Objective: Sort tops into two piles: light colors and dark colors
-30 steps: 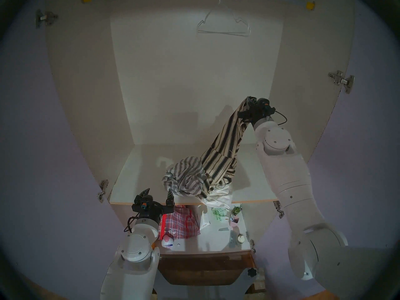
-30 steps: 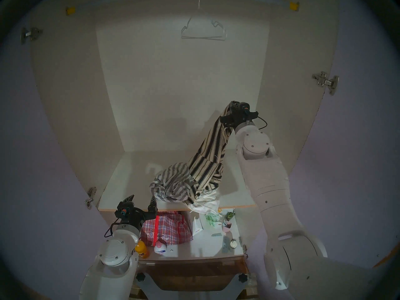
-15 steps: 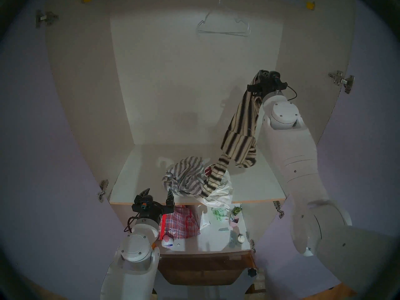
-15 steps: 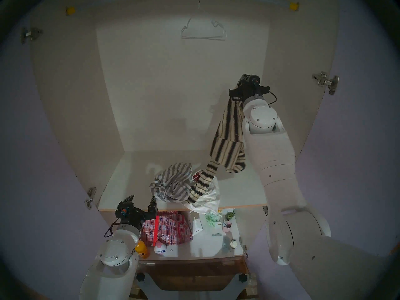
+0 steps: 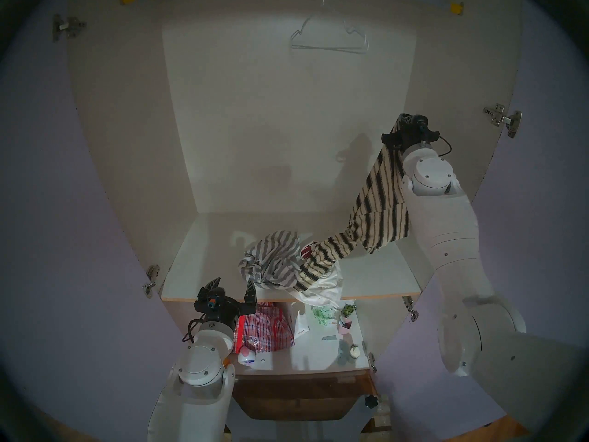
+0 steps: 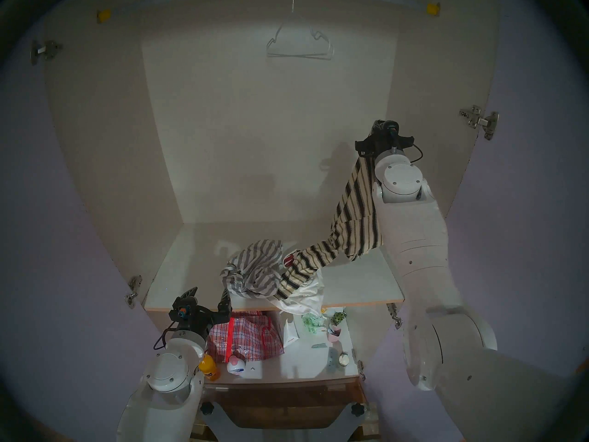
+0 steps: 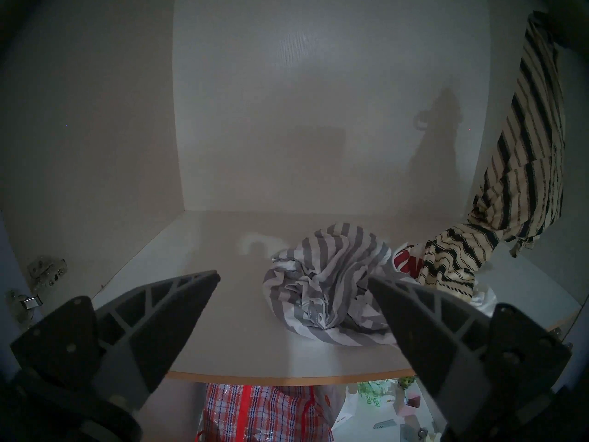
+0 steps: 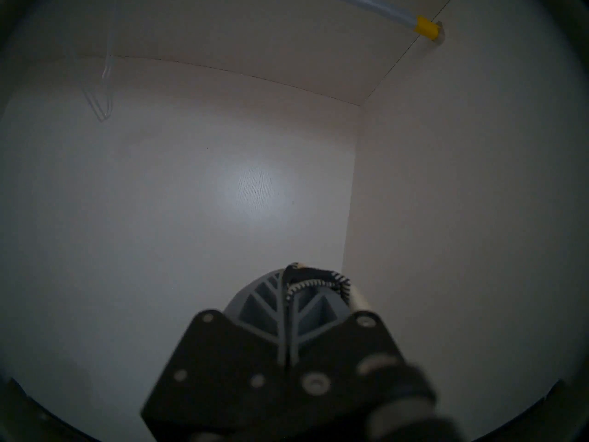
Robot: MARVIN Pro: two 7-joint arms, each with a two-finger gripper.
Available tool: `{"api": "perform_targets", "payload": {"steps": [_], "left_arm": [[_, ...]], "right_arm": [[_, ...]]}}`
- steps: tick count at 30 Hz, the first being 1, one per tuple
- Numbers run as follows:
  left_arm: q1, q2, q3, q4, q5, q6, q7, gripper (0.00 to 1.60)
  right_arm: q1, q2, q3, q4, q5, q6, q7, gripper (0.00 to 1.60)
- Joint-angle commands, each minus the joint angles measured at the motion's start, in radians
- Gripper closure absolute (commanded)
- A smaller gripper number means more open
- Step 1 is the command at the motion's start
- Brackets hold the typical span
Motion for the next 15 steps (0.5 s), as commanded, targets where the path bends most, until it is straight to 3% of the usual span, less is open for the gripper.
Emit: {"api": "perform_targets", "payload": {"steps": [1,6,10,15], "left_arm": [[-0.007,0.002,0.003,-0.028,-0.001,-0.005,-0.005,0.00],[-0.008,0.002,0.003,-0.026,0.000,-0.006,-0.004,0.00],[-0.007,0.002,0.003,-0.027,-0.001,-0.005,-0.004,0.00],[-0.008,0.002,0.003,-0.026,-0.001,-0.006,-0.003,0.00]], "right_arm": [[-0.026,-0.016,-0.014,-0.007,-0.014,0.013,-0.019,1.60],[-0.138,-0.075,-0.001,0.039,-0.019,0.074,-0.099,1.60],[-0.144,-0.143,0.048,0.116,-0.003,0.161,-0.223,1.60],[-0.154,-0.174,0.094,0.160,0.045,0.155,-0.202,1.60]]}}
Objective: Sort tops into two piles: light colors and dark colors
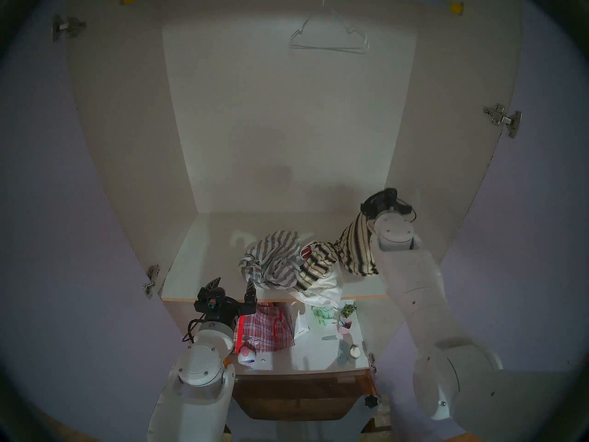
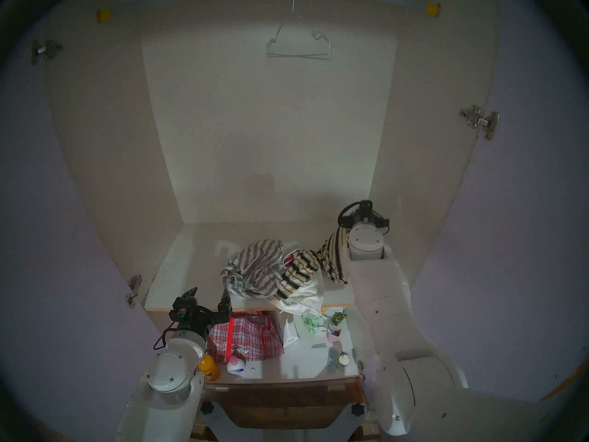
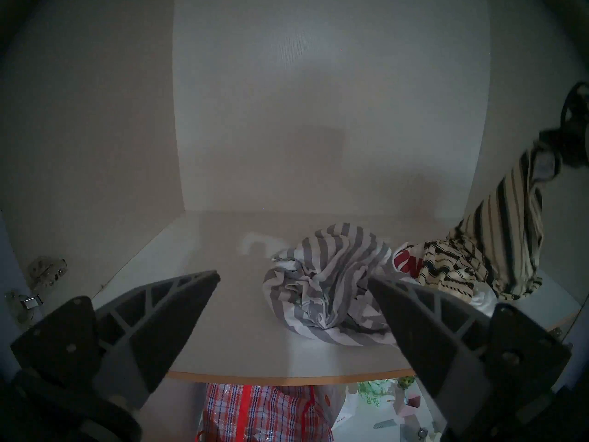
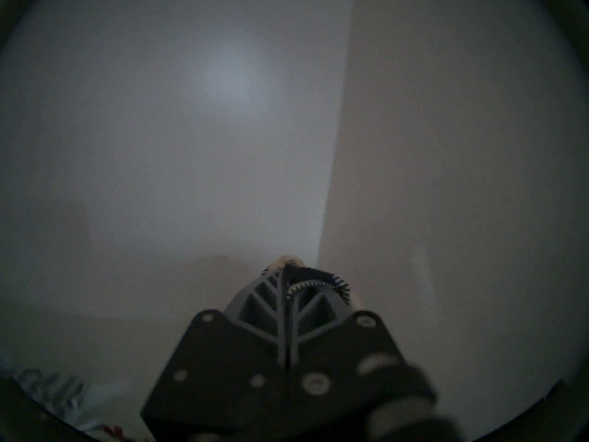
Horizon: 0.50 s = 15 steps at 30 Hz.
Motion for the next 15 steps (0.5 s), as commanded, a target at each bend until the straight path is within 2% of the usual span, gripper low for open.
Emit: {"api": "perform_targets", "payload": {"steps": [1,4,6,9,12,15], "left_arm": [[-0.008,0.001,0.003,-0.026,0.000,-0.006,-0.004,0.00],[-0.008,0.001,0.003,-0.027,0.000,-0.006,-0.004,0.00],[-0.008,0.002,0.003,-0.027,-0.001,-0.005,-0.004,0.00],[-0.007,0.002,0.003,-0.028,-0.001,-0.005,-0.004,0.00],[-0.007,0.002,0.004,-0.028,-0.001,-0.005,-0.003,0.00],[-0.008,0.003,0.004,-0.027,-0.001,-0.005,-0.003,0.00]], "right_arm": [[0.039,-0.011,0.023,-0.036,0.031,0.001,0.019,1.60],[0.047,-0.048,0.069,-0.022,0.061,0.059,-0.030,1.60],[0.049,-0.077,0.119,-0.014,0.096,0.146,-0.039,1.60],[0.026,-0.101,0.147,-0.029,0.112,0.234,-0.031,1.60],[0.005,-0.115,0.134,-0.027,0.089,0.233,-0.019,1.60],[0.033,-0.122,0.153,0.017,0.116,0.268,-0.014,1.60]]}}
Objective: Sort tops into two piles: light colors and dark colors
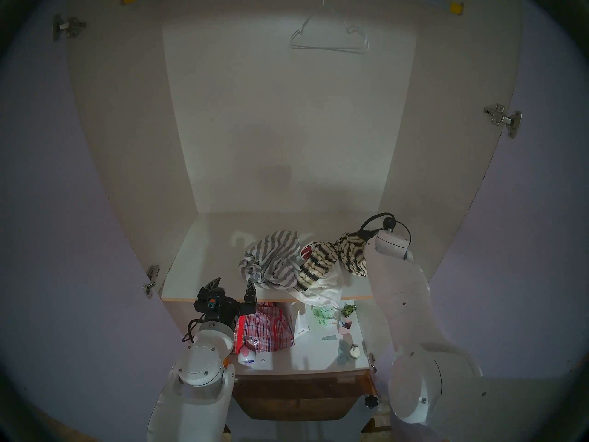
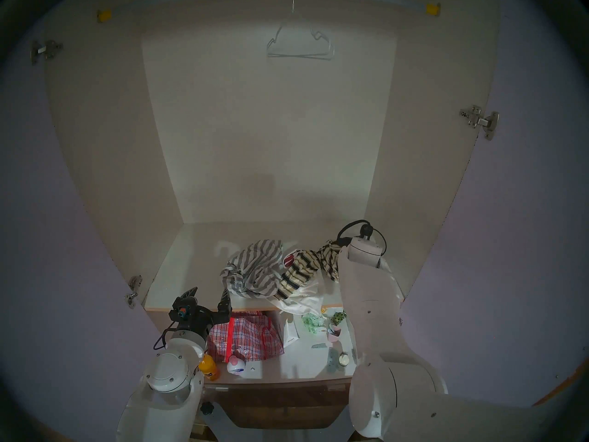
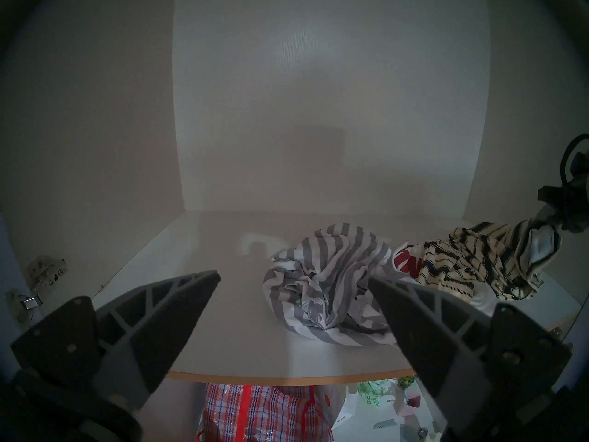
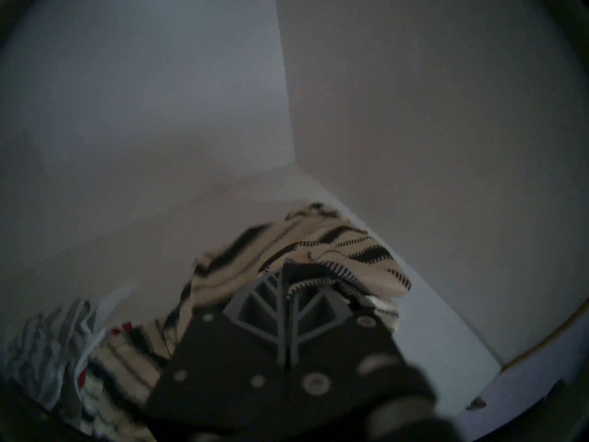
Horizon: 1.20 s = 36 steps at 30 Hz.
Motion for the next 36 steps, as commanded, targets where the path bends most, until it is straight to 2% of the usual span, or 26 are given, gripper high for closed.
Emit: {"api": "perform_targets", "payload": {"steps": [1,2,3,5,8,9,12,17,21,22,23,24,25,26,27,33,36], "left_arm": [[-0.008,0.001,0.003,-0.027,0.000,-0.005,-0.004,0.00],[-0.008,0.001,0.003,-0.027,-0.001,-0.006,-0.004,0.00],[-0.008,0.001,0.003,-0.027,-0.001,-0.006,-0.004,0.00],[-0.008,0.001,0.003,-0.026,-0.001,-0.006,-0.003,0.00],[-0.008,0.002,0.003,-0.026,-0.001,-0.006,-0.003,0.00],[-0.008,0.002,0.003,-0.027,-0.001,-0.005,-0.003,0.00],[-0.008,0.003,0.004,-0.027,-0.002,-0.006,-0.003,0.00],[-0.008,0.003,0.004,-0.026,-0.002,-0.006,-0.002,0.00],[-0.008,0.003,0.004,-0.026,-0.002,-0.006,-0.001,0.00],[-0.008,0.003,0.004,-0.026,-0.002,-0.006,-0.001,0.00],[-0.008,0.004,0.005,-0.026,-0.002,-0.006,-0.001,0.00],[-0.008,0.004,0.005,-0.026,-0.002,-0.006,-0.001,0.00],[-0.008,0.004,0.005,-0.026,-0.003,-0.006,-0.001,0.00],[-0.008,0.004,0.005,-0.026,-0.003,-0.006,-0.001,0.00],[-0.008,0.004,0.005,-0.026,-0.003,-0.006,-0.001,0.00],[-0.010,0.004,0.005,-0.023,-0.003,-0.006,0.001,0.00],[-0.010,0.004,0.006,-0.022,-0.003,-0.007,0.002,0.00]], "right_arm": [[0.064,-0.005,0.005,0.024,0.023,0.016,0.030,1.60],[0.079,-0.005,0.007,0.040,0.032,0.031,0.050,0.00],[0.083,-0.003,0.008,0.044,0.040,0.038,0.069,0.00],[0.105,-0.030,0.069,0.048,0.105,0.122,0.066,0.00],[0.117,-0.051,0.122,0.038,0.158,0.183,0.050,0.00],[0.125,-0.045,0.121,0.048,0.177,0.208,0.058,0.00],[0.191,-0.028,0.140,0.173,0.195,0.241,0.022,0.00],[0.242,0.016,0.129,0.358,0.176,0.135,0.056,0.00],[0.290,0.060,0.095,0.510,0.161,0.020,0.110,0.00],[0.284,0.062,0.094,0.507,0.161,0.013,0.113,0.00],[0.301,0.071,0.092,0.548,0.163,-0.009,0.120,0.00],[0.321,0.081,0.093,0.592,0.163,-0.030,0.130,0.11],[0.334,0.086,0.091,0.620,0.160,-0.042,0.125,0.98],[0.354,0.094,0.087,0.660,0.157,-0.062,0.127,1.40],[0.364,0.101,0.079,0.682,0.151,-0.075,0.142,1.60],[0.369,0.105,0.007,0.630,0.119,-0.207,0.227,1.60],[0.369,0.110,-0.036,0.597,0.104,-0.285,0.217,1.60]]}}
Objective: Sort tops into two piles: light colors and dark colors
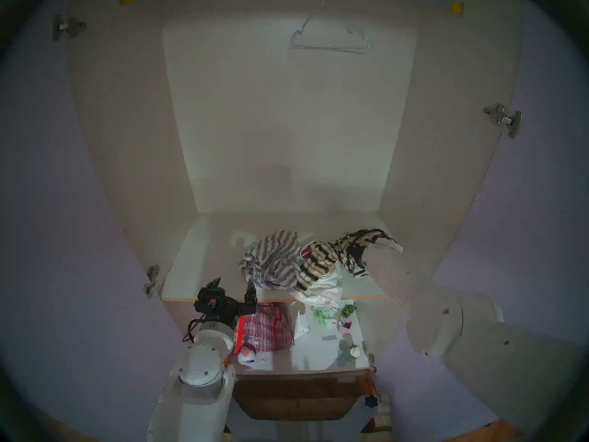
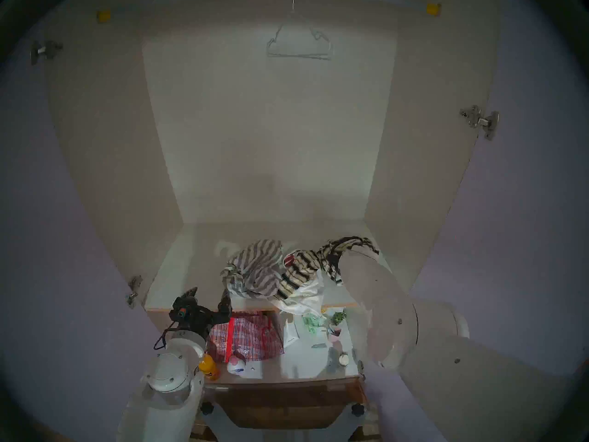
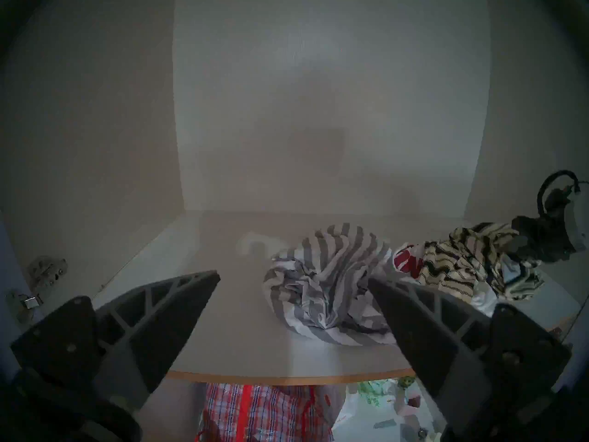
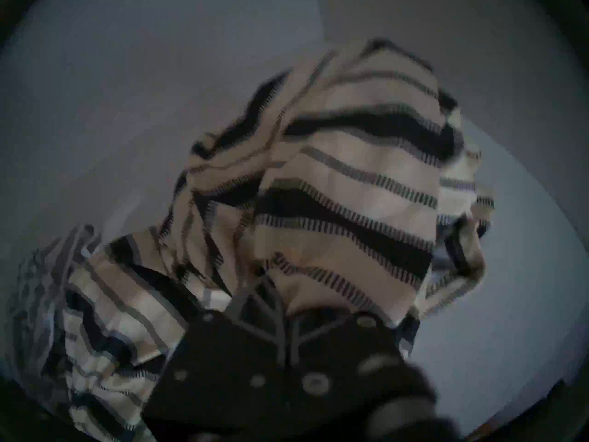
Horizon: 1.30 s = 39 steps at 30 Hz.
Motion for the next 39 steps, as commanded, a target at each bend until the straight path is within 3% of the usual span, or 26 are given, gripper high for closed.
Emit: {"api": "perform_targets", "payload": {"steps": [1,7,12,15,16,19,20,21,22,23,24,27,33,36,39], "left_arm": [[-0.009,0.001,0.002,-0.025,0.000,-0.007,-0.003,0.00],[-0.008,0.003,0.003,-0.028,-0.001,-0.006,-0.004,0.00],[-0.008,0.003,0.003,-0.028,-0.001,-0.006,-0.003,0.00],[-0.007,0.004,0.003,-0.029,-0.002,-0.006,-0.004,0.00],[-0.007,0.004,0.004,-0.029,-0.002,-0.005,-0.004,0.00],[-0.007,0.004,0.004,-0.029,-0.003,-0.005,-0.003,0.00],[-0.007,0.004,0.004,-0.029,-0.003,-0.006,-0.003,0.00],[-0.007,0.005,0.004,-0.029,-0.003,-0.006,-0.003,0.00],[-0.007,0.005,0.004,-0.029,-0.003,-0.006,-0.003,0.00],[-0.007,0.005,0.004,-0.028,-0.003,-0.006,-0.003,0.00],[-0.007,0.005,0.004,-0.028,-0.003,-0.006,-0.003,0.00],[-0.009,0.004,0.004,-0.025,-0.003,-0.007,-0.001,0.00],[-0.009,0.005,0.005,-0.025,-0.003,-0.007,0.000,0.00],[-0.007,0.006,0.005,-0.029,-0.004,-0.005,-0.002,0.00],[-0.007,0.007,0.006,-0.029,-0.004,-0.005,-0.001,0.00]], "right_arm": [[0.030,0.009,-0.024,-0.095,-0.018,-0.083,0.016,1.60],[-0.052,0.034,-0.034,-0.221,-0.029,-0.144,-0.134,1.60],[-0.107,0.063,-0.067,-0.318,-0.065,-0.162,-0.180,1.60],[-0.165,0.073,-0.084,-0.420,-0.067,-0.073,-0.168,1.60],[-0.185,0.072,-0.098,-0.447,-0.066,0.012,-0.144,1.60],[-0.199,0.064,-0.122,-0.445,-0.066,0.047,-0.131,1.60],[-0.201,0.060,-0.132,-0.446,-0.069,0.065,-0.124,1.51],[-0.202,0.057,-0.139,-0.457,-0.069,0.123,-0.115,1.06],[-0.199,0.050,-0.143,-0.454,-0.062,0.135,-0.116,0.00],[-0.209,0.042,-0.155,-0.482,-0.039,0.170,-0.054,0.00],[-0.209,0.042,-0.155,-0.482,-0.039,0.170,-0.054,0.00],[-0.256,0.044,-0.212,-0.597,-0.047,0.128,0.079,0.00],[-0.287,0.038,-0.254,-0.689,-0.026,0.141,0.190,0.00],[-0.321,0.036,-0.274,-0.750,-0.023,0.215,0.230,0.00],[-0.285,0.003,-0.249,-0.679,0.020,0.305,0.247,0.00]]}}
